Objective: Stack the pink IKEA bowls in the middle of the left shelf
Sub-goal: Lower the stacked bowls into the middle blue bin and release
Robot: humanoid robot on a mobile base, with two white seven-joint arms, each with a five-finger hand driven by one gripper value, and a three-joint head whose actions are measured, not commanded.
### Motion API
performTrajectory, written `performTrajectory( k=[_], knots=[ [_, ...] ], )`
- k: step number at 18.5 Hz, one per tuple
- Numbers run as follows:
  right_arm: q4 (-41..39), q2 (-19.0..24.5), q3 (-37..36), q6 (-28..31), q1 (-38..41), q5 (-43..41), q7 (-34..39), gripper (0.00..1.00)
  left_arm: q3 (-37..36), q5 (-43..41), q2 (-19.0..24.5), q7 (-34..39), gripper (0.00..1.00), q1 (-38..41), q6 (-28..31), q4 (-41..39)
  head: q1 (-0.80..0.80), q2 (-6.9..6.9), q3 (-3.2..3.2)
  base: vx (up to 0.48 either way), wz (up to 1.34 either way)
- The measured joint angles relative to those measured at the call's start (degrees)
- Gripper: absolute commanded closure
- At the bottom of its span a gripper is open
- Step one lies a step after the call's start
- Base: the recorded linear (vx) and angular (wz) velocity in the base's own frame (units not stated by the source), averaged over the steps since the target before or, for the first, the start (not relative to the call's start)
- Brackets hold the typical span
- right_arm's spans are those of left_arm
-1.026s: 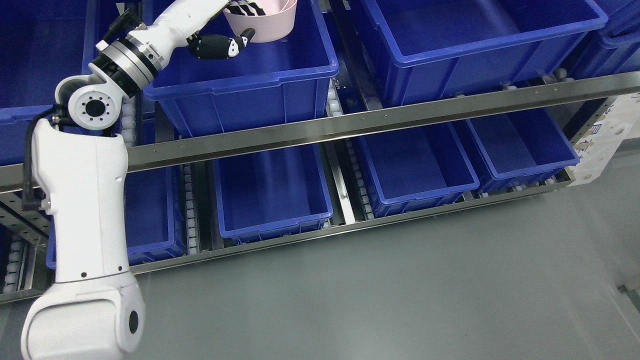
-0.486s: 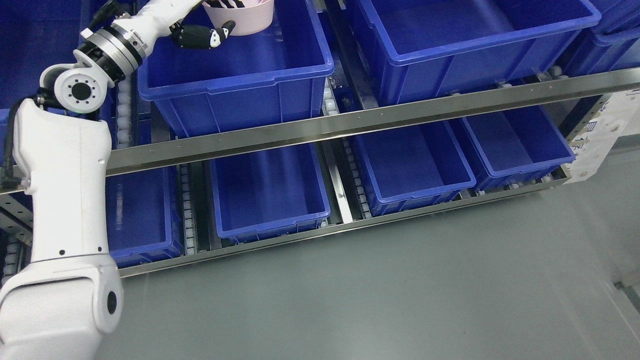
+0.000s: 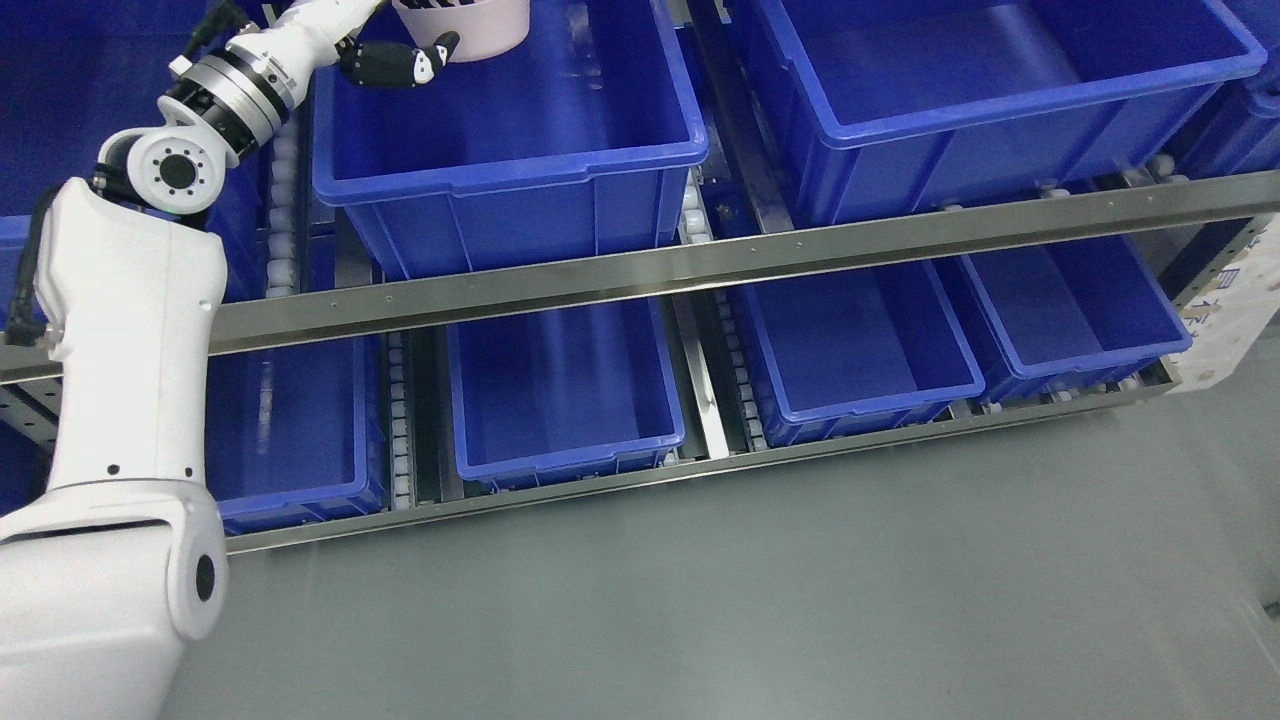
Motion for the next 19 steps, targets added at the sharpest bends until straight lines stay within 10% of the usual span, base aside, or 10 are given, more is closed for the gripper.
performTrajectory(
  k=[11,19],
  knots=[
    [0.0,0.0,0.0,0.0,0.0,0.0,0.0,0.0,-2.9,0.0,-0.6,0.8,0.9,-2.8,0.0,8.3,0.0,0.0,0.0,-0.002,0.0],
    [0.0,0.0,0.0,0.2,0.0,0.0,0.0,0.0,-4.0,0.0,-1.3,3.1,0.52,-3.2,2.7,11.5,0.0,-0.01,0.0,0.0,0.0]
  ],
)
